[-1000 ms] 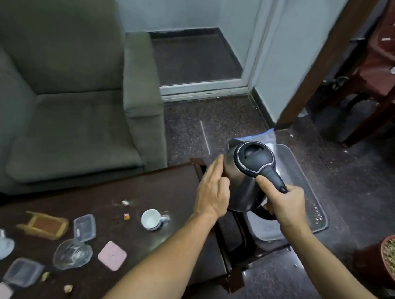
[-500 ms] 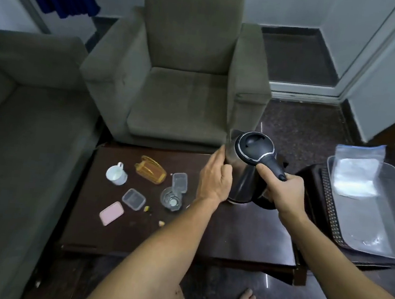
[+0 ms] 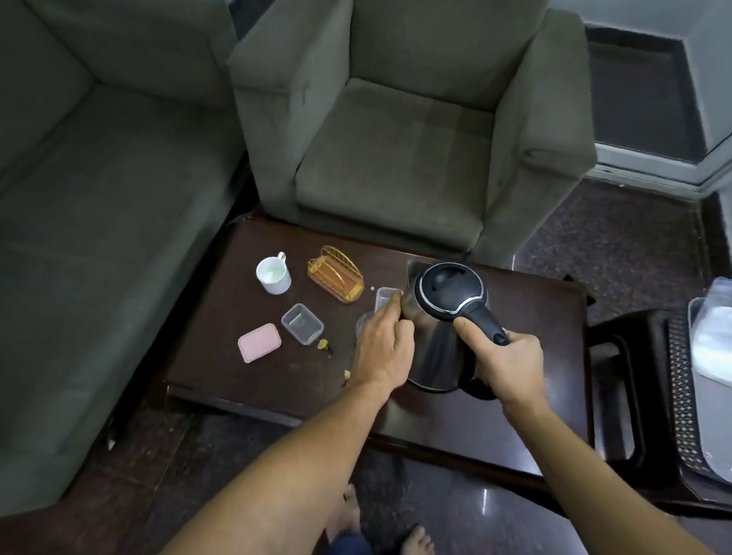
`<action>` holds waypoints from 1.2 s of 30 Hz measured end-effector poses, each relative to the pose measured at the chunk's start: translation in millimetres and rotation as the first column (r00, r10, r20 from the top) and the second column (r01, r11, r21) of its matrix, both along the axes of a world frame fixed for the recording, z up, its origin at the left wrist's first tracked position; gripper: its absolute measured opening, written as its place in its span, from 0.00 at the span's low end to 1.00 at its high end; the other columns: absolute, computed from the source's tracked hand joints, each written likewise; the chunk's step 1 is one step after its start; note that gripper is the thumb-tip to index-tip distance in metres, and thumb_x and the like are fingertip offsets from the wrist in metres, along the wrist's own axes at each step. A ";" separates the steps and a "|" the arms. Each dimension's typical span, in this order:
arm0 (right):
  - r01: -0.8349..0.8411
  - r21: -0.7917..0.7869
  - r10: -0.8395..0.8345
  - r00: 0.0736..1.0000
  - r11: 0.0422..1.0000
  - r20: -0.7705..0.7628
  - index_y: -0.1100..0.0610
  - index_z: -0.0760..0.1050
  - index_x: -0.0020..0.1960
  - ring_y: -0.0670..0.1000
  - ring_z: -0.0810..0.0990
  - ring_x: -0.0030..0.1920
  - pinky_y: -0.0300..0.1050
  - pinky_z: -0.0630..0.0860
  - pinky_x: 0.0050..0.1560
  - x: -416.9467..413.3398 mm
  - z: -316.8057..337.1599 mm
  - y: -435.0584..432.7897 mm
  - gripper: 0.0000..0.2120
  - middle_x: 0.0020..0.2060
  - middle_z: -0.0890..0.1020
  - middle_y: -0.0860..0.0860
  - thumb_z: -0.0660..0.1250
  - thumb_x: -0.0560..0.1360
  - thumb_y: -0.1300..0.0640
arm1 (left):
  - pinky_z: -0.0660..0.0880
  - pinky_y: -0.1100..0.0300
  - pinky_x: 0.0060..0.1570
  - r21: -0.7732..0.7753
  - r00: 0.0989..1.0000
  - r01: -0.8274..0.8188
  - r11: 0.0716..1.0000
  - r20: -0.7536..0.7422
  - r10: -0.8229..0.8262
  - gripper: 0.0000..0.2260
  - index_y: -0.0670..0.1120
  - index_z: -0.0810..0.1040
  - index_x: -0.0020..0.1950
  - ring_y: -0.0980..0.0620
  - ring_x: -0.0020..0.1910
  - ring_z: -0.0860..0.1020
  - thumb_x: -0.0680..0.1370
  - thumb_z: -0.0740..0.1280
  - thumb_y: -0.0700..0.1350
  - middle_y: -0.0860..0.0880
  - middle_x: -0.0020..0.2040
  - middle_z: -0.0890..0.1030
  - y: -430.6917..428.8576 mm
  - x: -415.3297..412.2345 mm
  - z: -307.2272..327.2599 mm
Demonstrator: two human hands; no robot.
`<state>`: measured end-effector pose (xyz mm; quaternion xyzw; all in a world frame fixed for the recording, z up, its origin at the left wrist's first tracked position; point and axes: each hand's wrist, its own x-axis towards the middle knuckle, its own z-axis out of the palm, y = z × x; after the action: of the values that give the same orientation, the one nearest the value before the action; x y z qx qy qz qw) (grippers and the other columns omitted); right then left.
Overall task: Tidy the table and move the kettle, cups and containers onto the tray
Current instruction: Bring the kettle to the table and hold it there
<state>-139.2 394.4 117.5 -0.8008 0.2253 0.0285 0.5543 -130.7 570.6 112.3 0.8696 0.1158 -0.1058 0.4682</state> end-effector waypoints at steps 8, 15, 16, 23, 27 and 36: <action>-0.079 -0.166 0.053 0.987 0.983 -0.154 0.55 0.72 0.23 0.46 0.73 0.22 0.43 0.71 0.31 -8.9 -24.4 21.0 0.30 0.19 0.72 0.45 0.76 0.57 0.28 | 0.71 0.46 0.62 -0.025 0.973 -0.078 0.997 -0.220 0.071 0.23 0.55 0.72 0.74 0.37 0.61 0.77 0.80 0.52 0.49 0.40 0.62 0.82 17.9 -28.7 -43.2; -0.124 -0.189 0.074 0.965 0.974 -0.252 0.54 0.70 0.27 0.49 0.75 0.24 0.57 0.80 0.33 -12.2 -42.1 29.4 0.32 0.20 0.74 0.46 0.77 0.56 0.26 | 0.70 0.50 0.61 -0.099 0.939 -0.137 0.986 -0.329 0.098 0.28 0.57 0.72 0.75 0.37 0.63 0.77 0.76 0.50 0.52 0.42 0.62 0.82 17.9 -42.2 -64.2; -0.131 -0.194 0.076 0.960 0.972 -0.269 0.54 0.70 0.27 0.50 0.75 0.24 0.57 0.80 0.33 -12.5 -44.2 31.0 0.33 0.20 0.74 0.46 0.77 0.55 0.26 | 0.71 0.50 0.63 -0.103 0.935 -0.137 0.985 -0.343 0.094 0.29 0.57 0.71 0.76 0.37 0.63 0.76 0.75 0.49 0.53 0.42 0.62 0.82 18.9 -43.9 -65.8; -0.194 -0.266 0.079 0.918 0.944 -0.389 0.58 0.73 0.26 0.56 0.83 0.27 0.59 0.84 0.33 -10.9 -47.6 36.6 0.37 0.20 0.77 0.48 0.74 0.55 0.23 | 0.72 0.47 0.65 -0.153 0.909 -0.161 0.975 -0.409 0.086 0.23 0.53 0.73 0.72 0.38 0.62 0.77 0.79 0.53 0.49 0.43 0.63 0.82 16.2 -53.6 -78.3; -0.187 -0.252 0.067 0.905 0.949 -0.420 0.55 0.71 0.22 0.49 0.78 0.20 0.54 0.83 0.32 -5.4 -48.6 39.8 0.32 0.19 0.77 0.48 0.74 0.56 0.26 | 0.73 0.47 0.65 -0.167 0.904 -0.186 0.968 -0.415 0.102 0.21 0.53 0.74 0.72 0.39 0.61 0.78 0.80 0.54 0.47 0.43 0.62 0.82 14.6 -54.3 -83.8; -0.207 -0.208 0.092 0.885 0.956 -0.457 0.56 0.76 0.27 0.50 0.78 0.20 0.45 0.77 0.29 2.5 -48.2 46.8 0.26 0.21 0.79 0.49 0.74 0.58 0.32 | 0.71 0.46 0.69 -0.186 0.875 -0.234 0.954 -0.469 0.123 0.20 0.52 0.75 0.70 0.39 0.65 0.76 0.81 0.55 0.49 0.43 0.64 0.81 14.6 -58.5 -97.2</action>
<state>-136.7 441.2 69.3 -0.8518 0.2842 0.2239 0.3787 -189.2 585.2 15.1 0.7443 0.2882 -0.2743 0.5363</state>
